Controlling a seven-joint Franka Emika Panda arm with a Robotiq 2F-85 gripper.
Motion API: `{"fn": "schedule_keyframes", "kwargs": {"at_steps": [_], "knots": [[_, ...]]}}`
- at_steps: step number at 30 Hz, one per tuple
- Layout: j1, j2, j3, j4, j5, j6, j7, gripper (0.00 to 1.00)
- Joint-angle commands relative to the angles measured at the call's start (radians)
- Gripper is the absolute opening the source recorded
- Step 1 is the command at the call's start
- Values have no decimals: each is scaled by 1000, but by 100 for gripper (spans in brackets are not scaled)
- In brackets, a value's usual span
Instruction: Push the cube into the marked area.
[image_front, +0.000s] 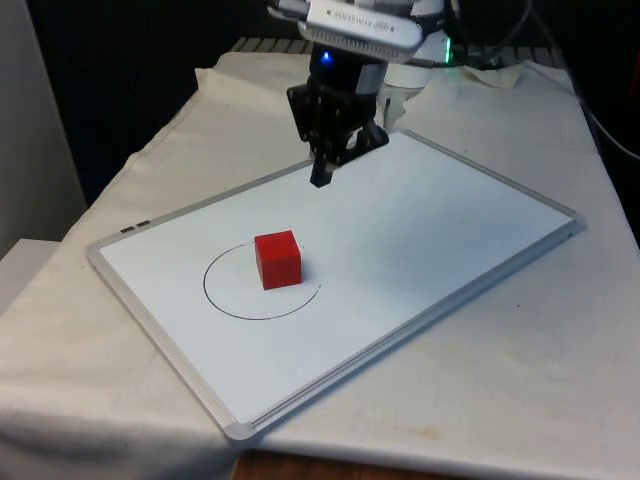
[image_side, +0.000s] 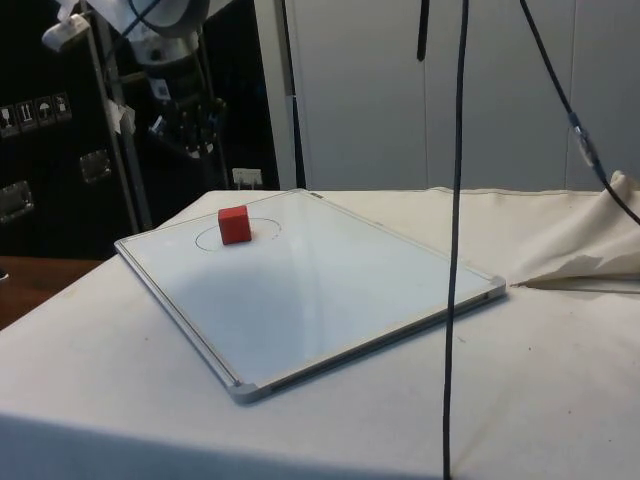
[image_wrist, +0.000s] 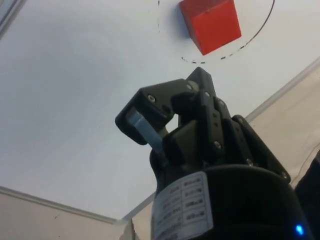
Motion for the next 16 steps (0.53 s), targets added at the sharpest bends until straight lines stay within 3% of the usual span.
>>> {"fn": "schedule_keyframes", "kwargs": {"at_steps": [1, 8, 13, 15, 16], "knots": [[2, -17, 0, -9, -2, -2, -7, 0], [0, -31, 0, -5, 0, -16, -21, 0], [-9, -36, 11, -2, 25, -8, -70, 0], [-9, -35, 9, 0, 37, -4, -88, 0], [-2, -35, 2, -2, 27, -8, -79, 0]]}}
